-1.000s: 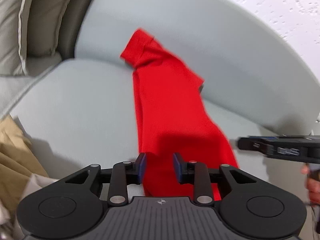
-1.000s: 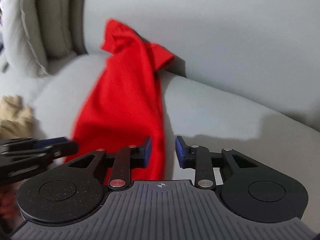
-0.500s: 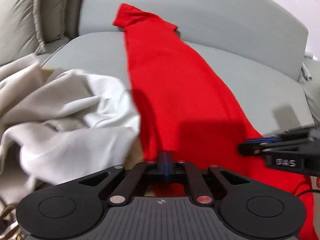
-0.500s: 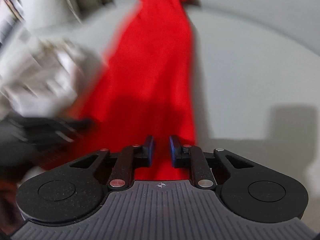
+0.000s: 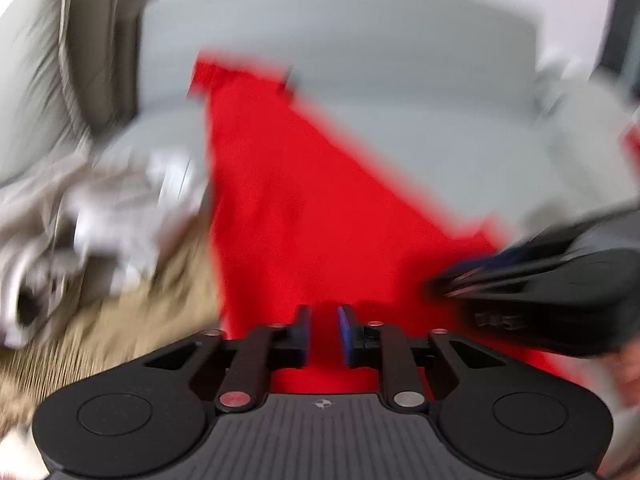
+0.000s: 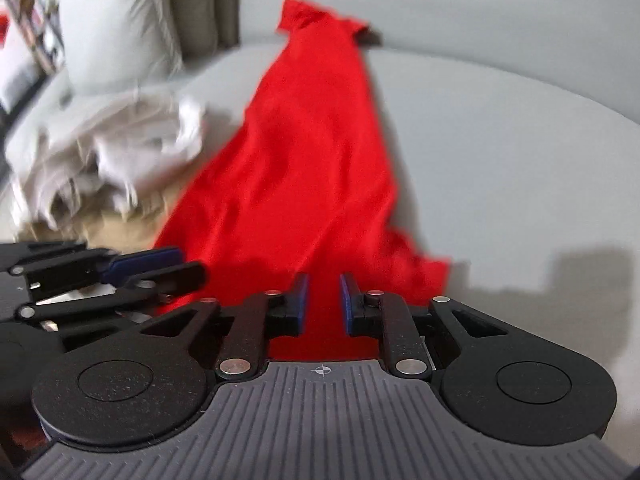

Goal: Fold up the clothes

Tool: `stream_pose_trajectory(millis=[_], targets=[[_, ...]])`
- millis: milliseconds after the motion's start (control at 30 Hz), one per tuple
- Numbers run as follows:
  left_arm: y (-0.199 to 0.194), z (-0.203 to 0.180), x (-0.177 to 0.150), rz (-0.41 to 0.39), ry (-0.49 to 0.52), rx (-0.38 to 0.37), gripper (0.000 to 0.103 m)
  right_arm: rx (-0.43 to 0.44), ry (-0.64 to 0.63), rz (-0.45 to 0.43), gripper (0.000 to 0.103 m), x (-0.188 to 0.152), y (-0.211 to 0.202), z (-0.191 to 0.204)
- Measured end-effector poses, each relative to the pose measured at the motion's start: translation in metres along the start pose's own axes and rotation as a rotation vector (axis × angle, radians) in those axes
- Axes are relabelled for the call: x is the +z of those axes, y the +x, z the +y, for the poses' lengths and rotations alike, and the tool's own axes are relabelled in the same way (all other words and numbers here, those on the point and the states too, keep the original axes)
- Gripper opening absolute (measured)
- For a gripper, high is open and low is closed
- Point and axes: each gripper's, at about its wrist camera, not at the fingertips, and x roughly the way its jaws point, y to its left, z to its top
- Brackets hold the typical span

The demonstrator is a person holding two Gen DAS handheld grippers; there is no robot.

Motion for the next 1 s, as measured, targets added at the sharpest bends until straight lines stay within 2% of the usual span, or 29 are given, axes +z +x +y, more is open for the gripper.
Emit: stream_pose_trajectory(millis=[33,67,100,133,167,200,267,300,400,433,500,533,633,667,767,833,900,933,1000], targets=[[-0.002,0.008,-0.001,0.022,-0.027,0.030,0.011,-0.081,-0.061,0.005,0.007,-0.011,0.002,0.000],[-0.008,0.012,0.000,0.035,-0.034,0.062,0.007,-0.095,-0.031,-0.008,0.000,-0.016,-0.002,-0.009],[-0.014,0.015,0.001,0.036,-0.029,0.095,0.007,-0.122,0.034,-0.006,0.000,-0.019,-0.009,-0.023],[-0.022,0.018,0.001,0.030,-0.028,0.123,0.007,-0.156,0.073,-0.001,0.005,-0.021,-0.015,-0.033],[-0.027,0.020,0.001,0.026,-0.037,0.132,0.008,-0.203,0.094,0.013,0.017,-0.024,-0.019,-0.042],[-0.039,0.021,-0.002,0.013,-0.070,0.112,0.008,-0.237,0.135,0.033,0.017,-0.030,-0.028,-0.059],[-0.056,0.016,-0.009,-0.021,-0.085,0.061,0.013,-0.156,0.203,0.035,0.017,-0.041,-0.046,-0.075],[-0.065,0.010,-0.015,-0.047,-0.072,0.027,0.015,-0.079,0.219,0.014,0.017,-0.046,-0.060,-0.074],[-0.081,-0.013,-0.033,-0.094,-0.009,-0.065,0.023,0.061,0.182,-0.010,0.021,-0.059,-0.081,-0.051],[-0.083,-0.019,-0.037,-0.096,0.006,-0.082,0.028,0.116,0.164,-0.006,0.021,-0.064,-0.083,-0.037],[-0.067,-0.030,-0.053,-0.009,0.069,-0.076,0.027,0.161,0.128,0.004,0.026,-0.071,-0.079,-0.013],[-0.058,-0.033,-0.057,0.031,0.082,-0.067,0.027,0.149,0.093,0.009,0.030,-0.076,-0.075,-0.002],[-0.056,-0.019,-0.064,0.114,0.043,-0.052,0.028,0.086,0.001,0.011,0.030,-0.089,-0.076,0.012],[-0.058,-0.011,-0.064,0.170,0.013,-0.042,0.028,0.072,-0.020,0.018,0.030,-0.092,-0.081,0.012],[-0.074,0.015,-0.073,0.221,-0.100,-0.019,0.030,0.030,0.020,0.074,0.028,-0.101,-0.096,0.001],[-0.088,0.023,-0.076,0.178,-0.154,-0.033,0.034,0.003,0.107,0.096,0.033,-0.107,-0.114,-0.014],[-0.102,0.030,-0.077,0.101,-0.202,-0.041,0.043,0.014,0.138,0.056,0.036,-0.111,-0.127,-0.021],[-0.104,0.031,-0.076,0.073,-0.213,-0.039,0.053,0.042,0.171,0.029,0.041,-0.114,-0.134,-0.027],[-0.103,0.030,-0.074,0.061,-0.221,-0.044,0.056,0.121,0.251,0.001,0.042,-0.119,-0.139,-0.039]])
